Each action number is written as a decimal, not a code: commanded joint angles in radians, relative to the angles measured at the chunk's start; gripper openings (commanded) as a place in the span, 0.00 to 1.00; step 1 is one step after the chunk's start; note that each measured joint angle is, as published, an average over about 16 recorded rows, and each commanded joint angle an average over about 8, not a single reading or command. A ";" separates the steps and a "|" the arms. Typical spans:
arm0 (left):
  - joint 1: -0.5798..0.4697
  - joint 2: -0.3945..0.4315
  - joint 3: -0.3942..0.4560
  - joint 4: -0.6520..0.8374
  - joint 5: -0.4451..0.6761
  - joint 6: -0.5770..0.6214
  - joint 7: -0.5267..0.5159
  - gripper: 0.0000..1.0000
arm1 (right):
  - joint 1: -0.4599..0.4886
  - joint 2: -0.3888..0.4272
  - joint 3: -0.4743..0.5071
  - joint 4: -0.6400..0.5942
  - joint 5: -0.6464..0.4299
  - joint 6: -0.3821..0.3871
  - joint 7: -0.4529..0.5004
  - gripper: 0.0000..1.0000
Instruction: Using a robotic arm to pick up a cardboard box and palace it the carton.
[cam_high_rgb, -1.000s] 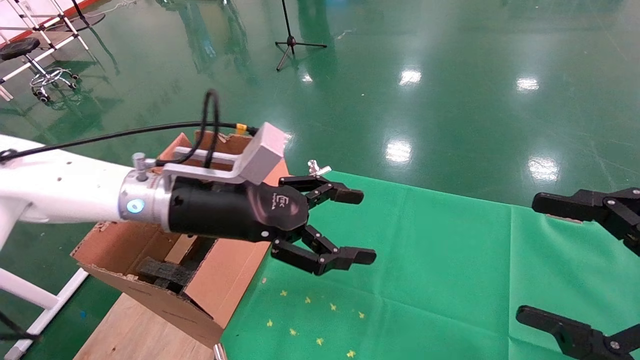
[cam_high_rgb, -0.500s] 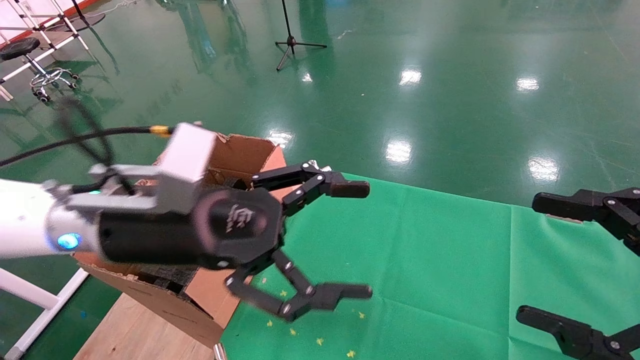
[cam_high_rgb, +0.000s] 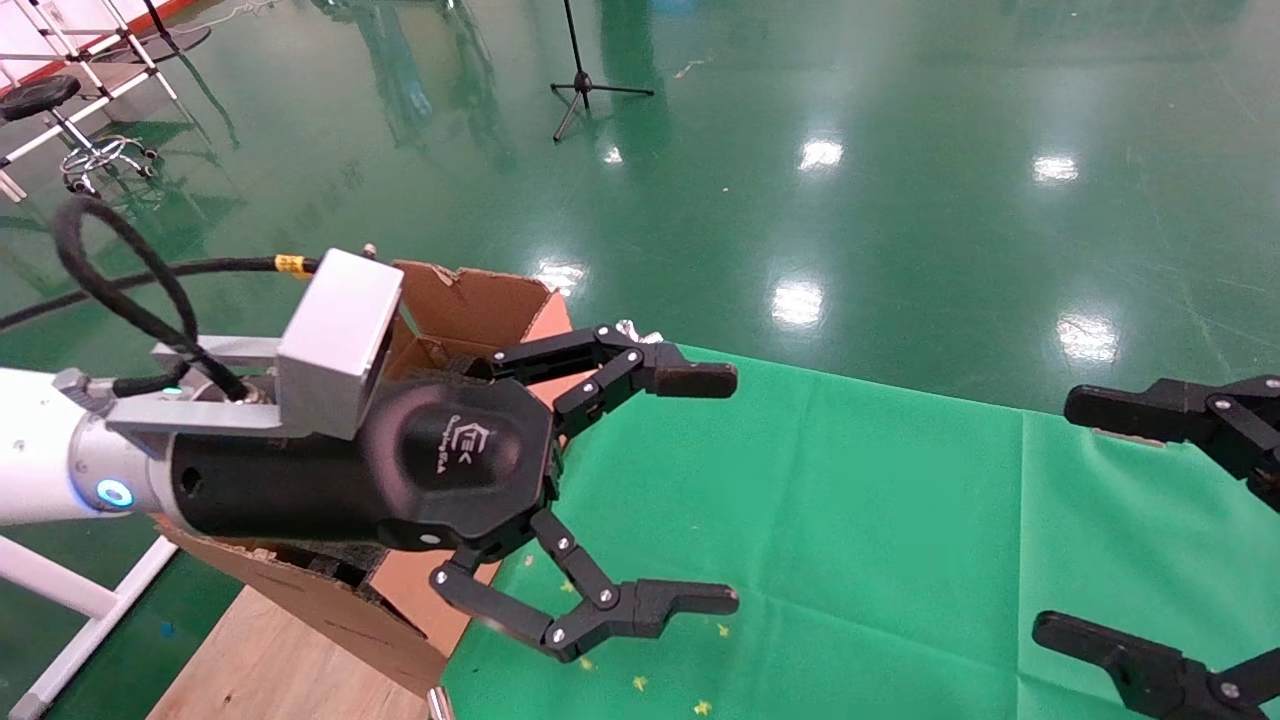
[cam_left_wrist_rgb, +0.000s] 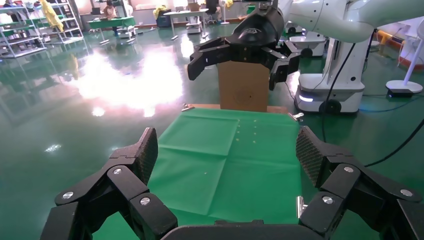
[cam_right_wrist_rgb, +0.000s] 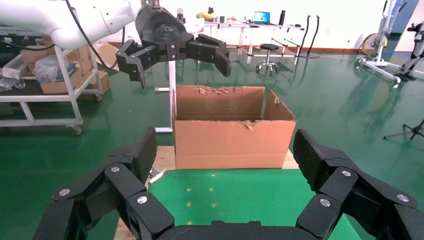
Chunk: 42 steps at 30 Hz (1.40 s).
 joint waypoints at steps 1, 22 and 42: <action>-0.004 0.001 0.005 0.004 0.003 -0.001 -0.001 1.00 | 0.000 0.000 0.000 0.000 0.000 0.000 0.000 1.00; -0.019 0.005 0.023 0.017 0.014 -0.005 -0.006 1.00 | 0.000 0.000 0.000 0.000 0.000 0.000 0.000 1.00; -0.021 0.005 0.026 0.018 0.016 -0.006 -0.007 1.00 | 0.000 0.000 0.000 0.000 0.000 0.000 0.000 1.00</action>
